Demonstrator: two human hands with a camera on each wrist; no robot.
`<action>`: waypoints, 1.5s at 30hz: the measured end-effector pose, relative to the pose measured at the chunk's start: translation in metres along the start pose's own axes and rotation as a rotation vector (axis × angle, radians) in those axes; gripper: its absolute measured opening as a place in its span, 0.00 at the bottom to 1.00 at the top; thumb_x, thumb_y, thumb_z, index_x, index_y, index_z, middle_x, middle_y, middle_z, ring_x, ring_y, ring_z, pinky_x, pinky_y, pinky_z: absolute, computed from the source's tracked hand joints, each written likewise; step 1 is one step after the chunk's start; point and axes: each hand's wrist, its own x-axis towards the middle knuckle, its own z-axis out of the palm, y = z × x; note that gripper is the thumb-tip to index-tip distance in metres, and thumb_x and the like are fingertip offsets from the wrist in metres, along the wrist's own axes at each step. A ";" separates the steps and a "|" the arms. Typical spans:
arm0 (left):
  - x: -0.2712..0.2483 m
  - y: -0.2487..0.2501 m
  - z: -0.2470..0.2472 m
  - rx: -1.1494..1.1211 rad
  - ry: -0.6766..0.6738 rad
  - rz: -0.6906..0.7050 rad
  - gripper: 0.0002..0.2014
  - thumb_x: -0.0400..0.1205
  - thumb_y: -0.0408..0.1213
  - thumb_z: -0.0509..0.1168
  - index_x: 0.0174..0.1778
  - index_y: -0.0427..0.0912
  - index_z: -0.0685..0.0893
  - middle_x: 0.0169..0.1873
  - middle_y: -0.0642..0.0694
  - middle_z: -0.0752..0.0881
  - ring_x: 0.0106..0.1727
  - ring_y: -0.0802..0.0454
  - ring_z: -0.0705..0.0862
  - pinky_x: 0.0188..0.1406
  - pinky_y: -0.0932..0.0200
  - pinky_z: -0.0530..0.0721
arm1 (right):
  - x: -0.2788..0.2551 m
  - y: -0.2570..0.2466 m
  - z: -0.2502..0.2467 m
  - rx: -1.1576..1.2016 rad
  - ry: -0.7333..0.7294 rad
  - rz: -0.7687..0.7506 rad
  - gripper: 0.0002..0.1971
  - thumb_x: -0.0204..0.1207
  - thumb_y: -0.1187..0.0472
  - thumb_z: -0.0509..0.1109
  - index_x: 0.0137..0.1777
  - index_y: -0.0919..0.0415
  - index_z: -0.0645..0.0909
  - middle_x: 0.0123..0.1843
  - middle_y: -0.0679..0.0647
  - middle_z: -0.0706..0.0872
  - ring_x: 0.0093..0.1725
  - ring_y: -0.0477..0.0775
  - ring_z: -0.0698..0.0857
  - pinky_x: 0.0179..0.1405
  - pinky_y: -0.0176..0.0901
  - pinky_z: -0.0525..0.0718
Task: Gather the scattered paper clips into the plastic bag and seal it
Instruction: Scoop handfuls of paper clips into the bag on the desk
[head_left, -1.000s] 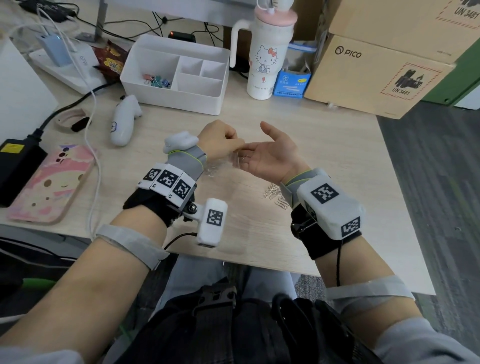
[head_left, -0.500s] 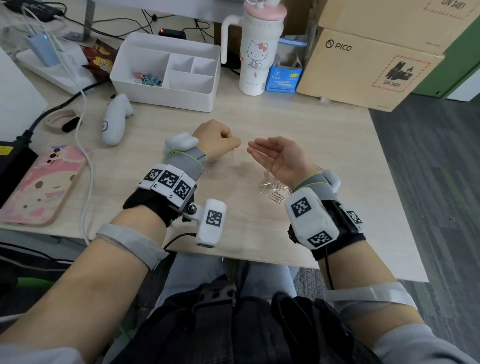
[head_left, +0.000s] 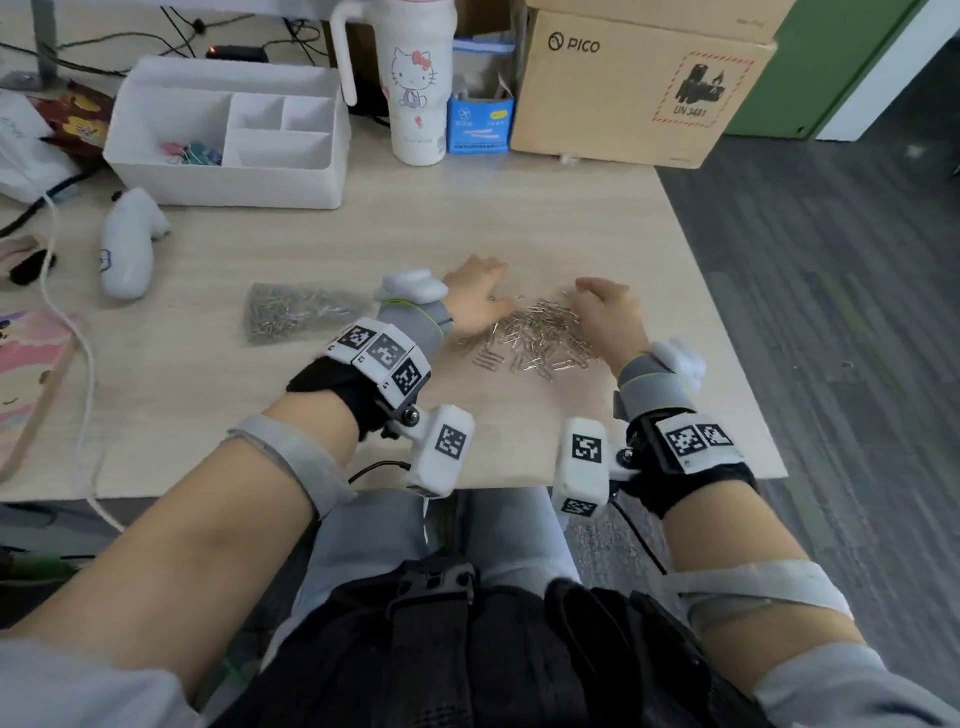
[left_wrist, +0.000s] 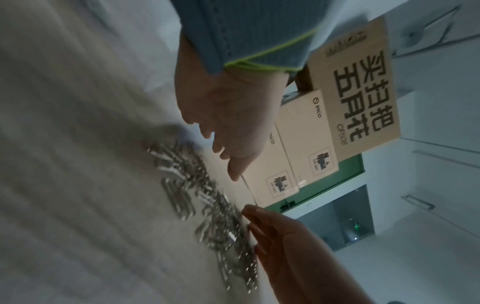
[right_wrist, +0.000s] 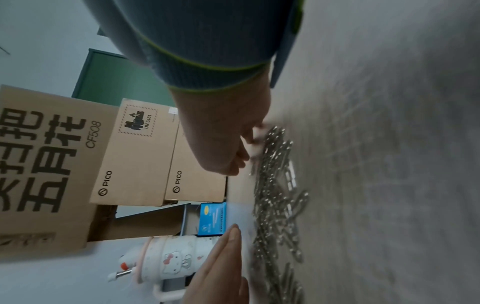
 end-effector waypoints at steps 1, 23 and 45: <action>0.003 0.001 0.008 0.051 -0.020 -0.023 0.29 0.82 0.51 0.53 0.72 0.33 0.66 0.74 0.34 0.67 0.77 0.38 0.64 0.73 0.45 0.65 | -0.006 0.002 0.000 -0.050 -0.057 -0.046 0.18 0.75 0.60 0.60 0.60 0.67 0.82 0.58 0.63 0.84 0.59 0.59 0.81 0.65 0.52 0.76; -0.024 -0.003 0.018 -0.156 0.119 -0.019 0.36 0.62 0.36 0.81 0.67 0.35 0.77 0.58 0.37 0.84 0.50 0.42 0.83 0.56 0.56 0.78 | -0.036 0.028 -0.014 -0.165 0.012 -0.096 0.21 0.59 0.60 0.83 0.54 0.62 0.87 0.38 0.54 0.85 0.43 0.53 0.81 0.51 0.43 0.83; 0.016 0.016 0.026 -0.112 0.153 0.071 0.20 0.66 0.45 0.78 0.52 0.46 0.87 0.52 0.42 0.83 0.47 0.49 0.79 0.49 0.58 0.75 | -0.024 0.021 -0.008 1.026 -0.115 0.297 0.09 0.78 0.73 0.59 0.48 0.71 0.81 0.42 0.61 0.88 0.43 0.52 0.89 0.48 0.37 0.88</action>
